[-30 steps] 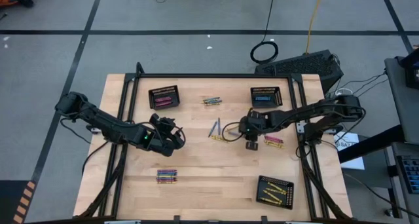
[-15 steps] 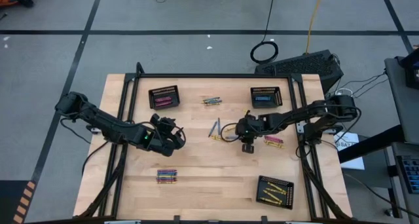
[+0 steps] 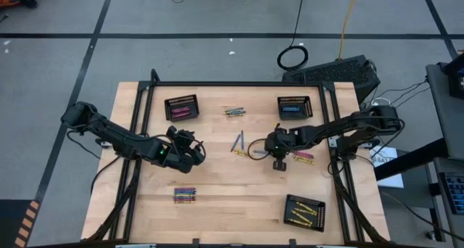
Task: Sort crayons
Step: Put the blue crayon into the top right black bin
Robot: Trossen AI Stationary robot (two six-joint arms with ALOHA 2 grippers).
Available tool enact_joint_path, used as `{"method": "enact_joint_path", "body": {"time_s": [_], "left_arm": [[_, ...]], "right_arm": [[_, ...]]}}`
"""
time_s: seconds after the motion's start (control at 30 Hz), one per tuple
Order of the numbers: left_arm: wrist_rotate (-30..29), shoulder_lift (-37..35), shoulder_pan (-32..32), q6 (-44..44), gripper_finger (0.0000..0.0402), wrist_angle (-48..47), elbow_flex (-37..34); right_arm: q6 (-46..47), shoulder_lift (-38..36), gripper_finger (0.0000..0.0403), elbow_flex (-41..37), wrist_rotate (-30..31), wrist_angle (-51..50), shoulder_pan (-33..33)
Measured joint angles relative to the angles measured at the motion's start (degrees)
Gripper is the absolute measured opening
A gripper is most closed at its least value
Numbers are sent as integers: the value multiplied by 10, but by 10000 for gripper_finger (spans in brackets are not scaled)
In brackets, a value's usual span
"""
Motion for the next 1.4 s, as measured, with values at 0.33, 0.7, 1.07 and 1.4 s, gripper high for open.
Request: {"method": "enact_joint_path", "body": {"time_s": [0.33, 0.7, 1.07, 1.4], "left_arm": [[0, 0, 0, 9, 256, 16, 0], [0, 0, 35, 97, 256, 87, 0], [3, 0, 32, 105, 256, 104, 0], [3, 0, 12, 90, 256, 104, 0]], "right_arm": [[-47, -201, 1, 9, 290, -152, -33], [-187, -148, 1, 127, 131, -363, -339], [-379, 92, 0, 273, 132, -475, -410], [-408, 144, 50, 313, 133, -484, -409]]}}
